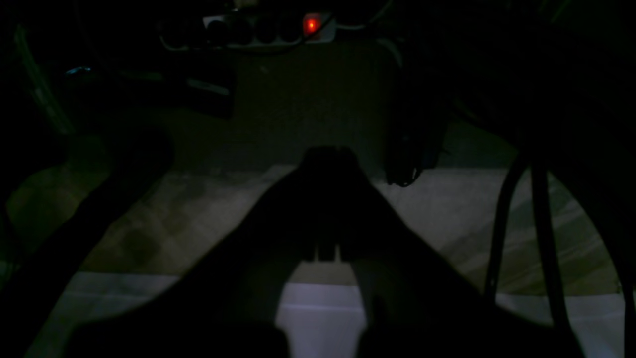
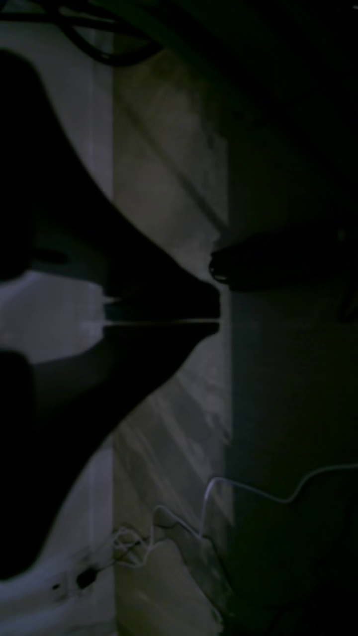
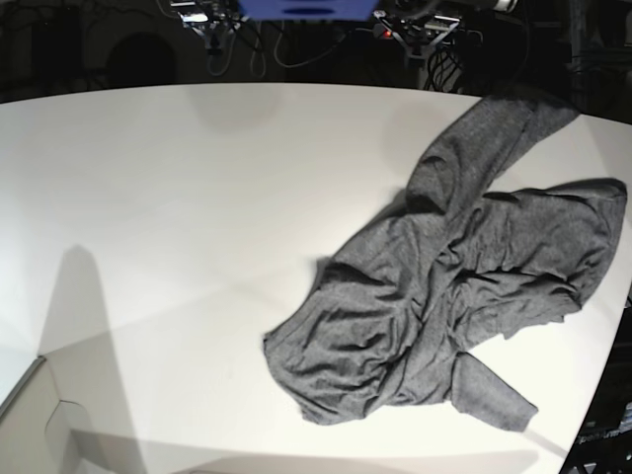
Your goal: Layout the t-shirt on the table in an organized manner, then fold the t-shirt properly
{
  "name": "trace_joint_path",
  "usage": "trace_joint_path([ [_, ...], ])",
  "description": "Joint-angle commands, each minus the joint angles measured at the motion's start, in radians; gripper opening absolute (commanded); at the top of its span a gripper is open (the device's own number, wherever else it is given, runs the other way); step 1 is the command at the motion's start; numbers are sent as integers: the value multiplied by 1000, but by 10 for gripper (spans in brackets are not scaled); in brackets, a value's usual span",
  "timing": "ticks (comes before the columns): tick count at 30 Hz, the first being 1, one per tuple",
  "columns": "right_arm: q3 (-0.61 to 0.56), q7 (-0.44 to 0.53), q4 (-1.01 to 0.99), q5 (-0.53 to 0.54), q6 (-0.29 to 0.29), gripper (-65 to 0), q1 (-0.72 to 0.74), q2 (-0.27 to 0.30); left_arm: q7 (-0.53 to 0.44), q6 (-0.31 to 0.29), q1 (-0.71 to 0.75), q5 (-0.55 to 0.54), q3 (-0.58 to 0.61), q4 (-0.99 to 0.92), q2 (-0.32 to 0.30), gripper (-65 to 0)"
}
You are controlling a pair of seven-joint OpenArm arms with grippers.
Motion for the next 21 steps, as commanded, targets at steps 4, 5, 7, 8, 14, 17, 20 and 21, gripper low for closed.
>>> trace_joint_path([
  [4,-1,-10,3,4,14,-650,-3,-1,-3,6,15,4,2,4,-9,-650],
  [5,-3,-10,3,4,14,-650,-3,-1,-3,6,18,4,2,4,-9,-650],
  [7,-3,-6,3,4,14,-650,-3,-1,-4,6,21,4,2,4,-9,-650],
  [8,-3,-4,3,4,14,-650,-3,-1,-4,6,21,4,2,4,-9,-650],
  [14,-3,-4,3,4,12,-650,-3,-1,-6,6,22,4,2,4,-6,-650],
  [17,-3,-4,3,4,12,-650,-5,-1,-6,6,22,4,2,4,-4,-650],
  [20,-3,-2,3,4,12,-650,-8,-1,-3,7,22,4,2,4,-3,-650],
  [21,-1,-2,3,4,12,-650,-8,1,-3,7,22,4,2,4,-3,-650],
])
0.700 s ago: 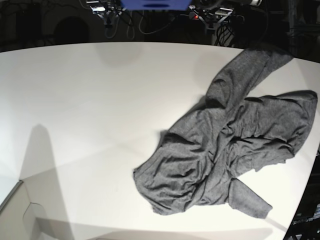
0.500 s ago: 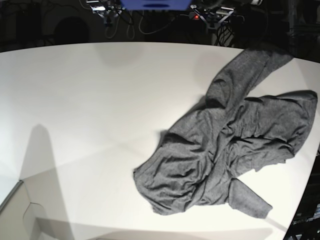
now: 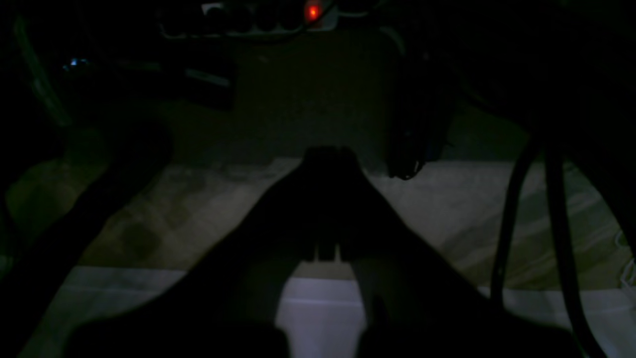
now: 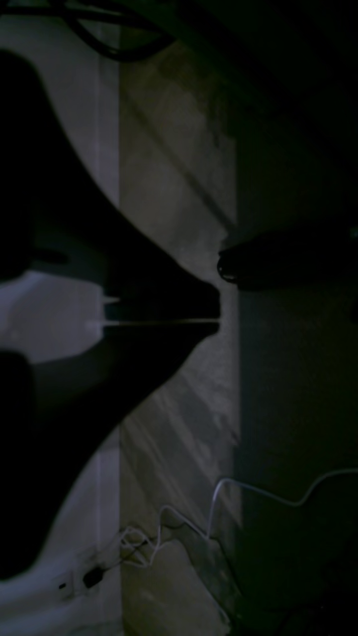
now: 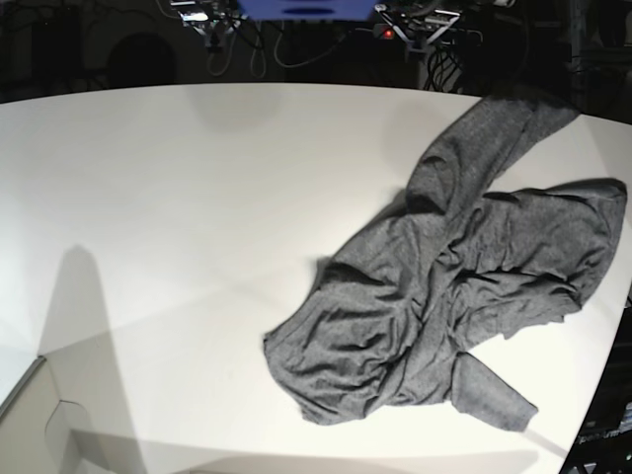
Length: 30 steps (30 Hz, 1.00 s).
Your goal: Layout the t-shirt on the table in an organized manner, then fold the t-shirt properly
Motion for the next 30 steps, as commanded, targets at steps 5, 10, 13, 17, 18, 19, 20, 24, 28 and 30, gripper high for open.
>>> trace_joint_path([
  [5,-3,-11,3,4,12,-650,1,0,2,7,14,4,2,1,-1,-650],
  [10,-4,-11,3,3,12,-650,2,2,1,11,14,4,2,3,-1,-650],
  [13,-4,-11,3,3,12,-650,11,16,4,11,14,5,2,3,2,-650],
  [17,2,-9,3,3,12,-650,14,35,2,11,16,5,2,3,2,-650],
  [18,2,-7,3,3,12,-650,14,37,1,11,16,5,2,3,0,-650],
  [19,2,-7,3,3,12,-650,14,37,4,11,16,5,2,3,-1,-650],
  [20,2,-9,3,3,12,-650,14,37,6,13,16,5,2,3,-1,-650],
  [24,2,-11,3,3,12,-650,13,39,4,13,17,5,2,3,0,-650],
  [28,2,-6,3,3,12,-650,-4,35,2,7,17,5,2,3,7,-650],
  [30,4,-3,3,3,12,-650,-10,32,1,7,17,5,2,3,8,-650],
])
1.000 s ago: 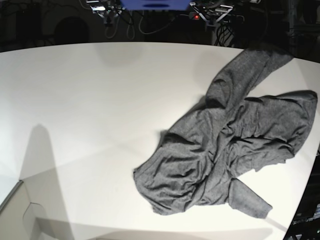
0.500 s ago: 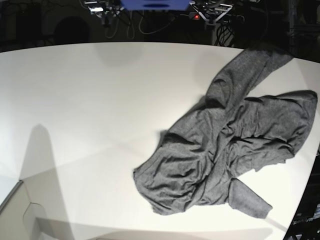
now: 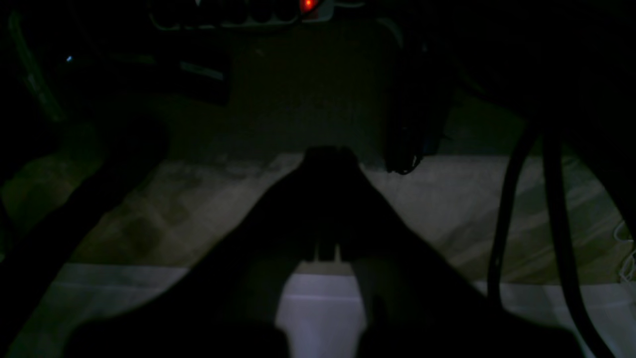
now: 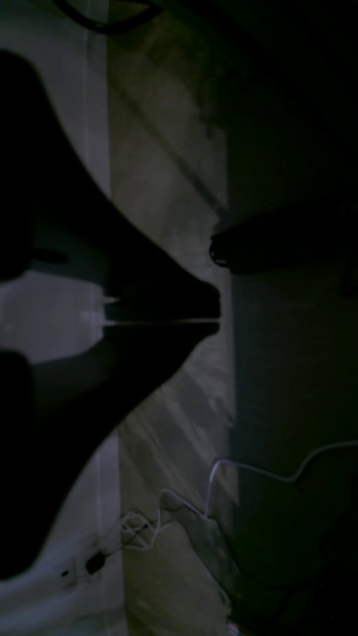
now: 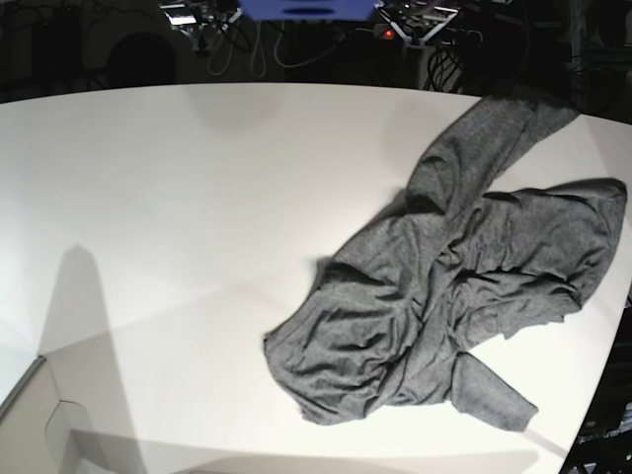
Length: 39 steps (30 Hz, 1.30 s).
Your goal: Layout the t-shirt on the table in an organized manner, then fold the t-shirt properly
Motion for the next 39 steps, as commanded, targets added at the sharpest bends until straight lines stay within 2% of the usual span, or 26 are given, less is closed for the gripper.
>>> trace_joint_path([
  [1,2,-1,1,3,12,-650,-10,-4,1,5,4,2,2,1,2,-650],
  [11,2,1,3,4,12,-650,-11,-17,2,4,4,2,2,14,0,-650],
  [18,1,90,73,4,12,-650,-96,-13,7,4,174,-4,2,265,-51,-650],
  [23,-4,82,402,4,15,-650,-303,-9,7,4,315,-5,-2,444,-87,-650],
  [32,2,80,965,4,17,-650,-633,48,8,4,530,-21,-6,740,-144,-650],
  [35,2,80,1124,4,17,-650,-725,74,10,4,619,-116,-6,881,-187,-650],
  [39,2,74,1295,6,17,-650,-818,77,10,4,748,-231,-2,1099,-248,-650],
])
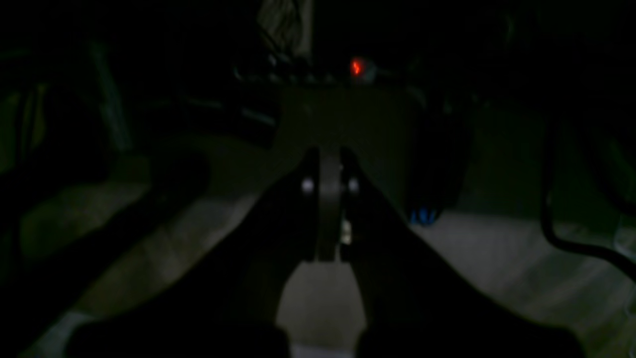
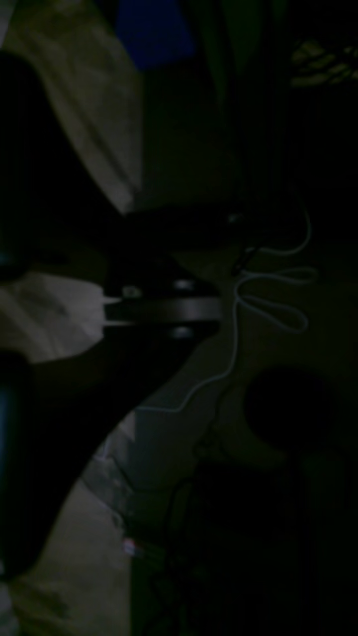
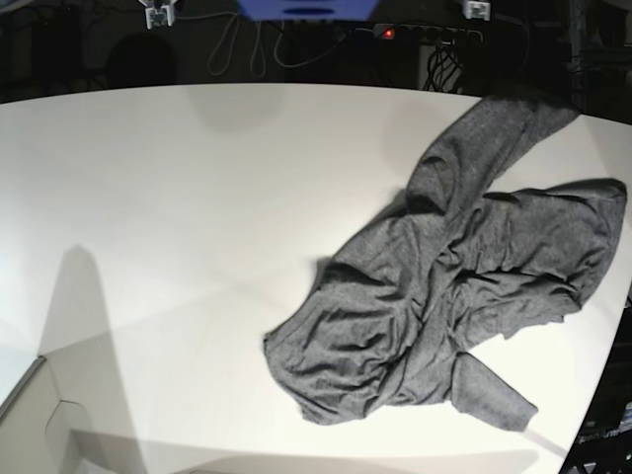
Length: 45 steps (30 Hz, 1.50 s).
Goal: Layout the t-shirt on the table in an organized manner, then fold the t-shirt properly
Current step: 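Move the right gripper down to the grey t-shirt and grasp its edge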
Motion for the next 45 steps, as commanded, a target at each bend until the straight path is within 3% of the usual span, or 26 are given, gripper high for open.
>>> trace_joint_path([
  [1,0,2,52,3,2,-650,-35,12,-15,-6,50,-16,0,62,-26,-650],
  [6,1,-104,248,3,2,-650,-111,13,-15,2,201,-61,-3,301,-79,-650],
  [13,3,-167,448,3,2,-650,-183,13,-17,2,320,-54,-17,491,-84,-650],
  [20,32,-165,514,3,2,-650,-206,6,-17,-1,425,-53,-161,686,-46,-650],
  [29,69,-98,520,3,2,-650,-83,-74,-17,2,444,-59,-208,810,-41,-650],
  [41,31,28,534,3,2,-648,57,-108,-17,2,412,-59,-325,904,160,-650],
  [45,-42,16,531,3,2,-533,110,-108,-17,2,389,-59,-403,904,226,-650],
])
